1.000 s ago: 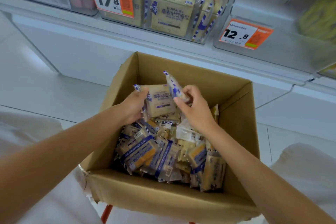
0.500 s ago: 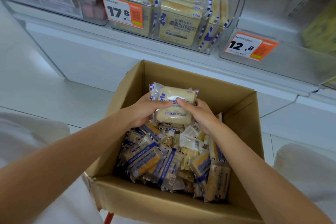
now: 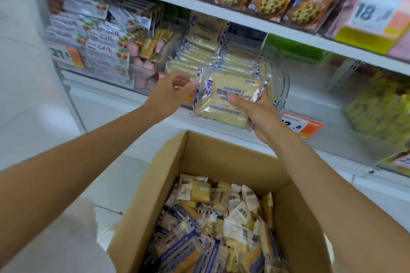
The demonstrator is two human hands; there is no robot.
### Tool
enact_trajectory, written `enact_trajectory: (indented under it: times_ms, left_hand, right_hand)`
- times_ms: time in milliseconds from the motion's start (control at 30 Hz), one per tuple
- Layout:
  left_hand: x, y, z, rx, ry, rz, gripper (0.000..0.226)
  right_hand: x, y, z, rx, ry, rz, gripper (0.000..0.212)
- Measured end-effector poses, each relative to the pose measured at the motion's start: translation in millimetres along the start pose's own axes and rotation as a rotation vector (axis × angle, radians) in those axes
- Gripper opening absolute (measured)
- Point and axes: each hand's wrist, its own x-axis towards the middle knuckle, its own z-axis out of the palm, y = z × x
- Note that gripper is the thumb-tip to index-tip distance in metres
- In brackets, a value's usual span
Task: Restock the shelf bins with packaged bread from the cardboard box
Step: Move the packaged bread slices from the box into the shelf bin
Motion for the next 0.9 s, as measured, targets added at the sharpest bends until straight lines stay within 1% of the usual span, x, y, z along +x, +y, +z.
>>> enact_trajectory:
  times_ms: [33, 67, 133, 167, 233, 267, 333, 367, 400, 467, 500, 567, 633, 700, 733, 767, 800, 867, 900]
  left_hand:
    - [17, 3, -13, 0.049, 0.073, 0.041, 0.032]
    - [33, 2, -24, 0.112, 0.134, 0.078, 0.03]
    - [64, -1, -42, 0.298, 0.215, 0.142, 0.028]
    - [76, -2, -47, 0.39, 0.238, 0.155, 0.029]
    - [101, -10, -51, 0.498, 0.283, 0.185, 0.029]
    - [111, -15, -51, 0.519, 0.297, 0.214, 0.028]
    - [126, -25, -48, 0.533, 0.275, 0.273, 0.026]
    - [130, -30, -46, 0.53, 0.254, 0.285, 0.026]
    - [132, -36, -45, 0.509, 0.244, 0.294, 0.026]
    - [133, -43, -44, 0.466, 0.252, 0.3, 0.026]
    - [133, -46, -44, 0.459, 0.257, 0.307, 0.027]
    - [134, -48, -43, 0.455, 0.262, 0.322, 0.029]
    - [134, -48, -43, 0.457, 0.267, 0.328, 0.032]
    - [134, -49, -43, 0.462, 0.273, 0.319, 0.035]
    - [134, -50, -42, 0.462, 0.273, 0.314, 0.036]
    - [134, -50, -42, 0.462, 0.275, 0.315, 0.036]
    - [134, -50, -42, 0.46, 0.278, 0.317, 0.035]
    - [133, -51, -41, 0.456, 0.287, 0.325, 0.035]
    - [133, -51, -41, 0.454, 0.291, 0.325, 0.035]
  right_hand:
    - [15, -13, 7, 0.001, 0.02, -0.014, 0.105]
    - [30, -24, 13, 0.022, 0.03, -0.028, 0.106]
    - [61, -44, 27, 0.087, 0.014, -0.06, 0.093]
    - [79, -50, 34, 0.094, 0.015, -0.065, 0.094]
    - [117, -53, 49, 0.071, 0.06, -0.062, 0.11]
    - [137, -53, 56, 0.053, 0.081, -0.07, 0.117]
    - [175, -53, 69, 0.027, 0.124, -0.055, 0.12]
    - [193, -53, 74, 0.033, 0.149, -0.047, 0.117]
    - [208, -54, 80, 0.036, 0.176, -0.056, 0.109]
    - [234, -52, 89, 0.008, 0.225, -0.131, 0.093]
    - [248, -49, 93, -0.031, 0.235, -0.186, 0.096]
    - [267, -43, 99, -0.229, 0.284, -0.251, 0.112]
    - [277, -42, 102, -0.409, 0.318, -0.197, 0.137]
    - [285, -45, 97, -0.427, 0.265, -0.107, 0.163]
    - [286, -46, 93, -0.392, 0.243, -0.094, 0.168]
    - [284, -47, 89, -0.373, 0.241, -0.104, 0.166]
    - [279, -46, 85, -0.405, 0.274, -0.141, 0.157]
    - [266, -38, 77, -0.596, 0.379, -0.293, 0.139]
    - [258, -35, 76, -0.738, 0.405, -0.425, 0.131]
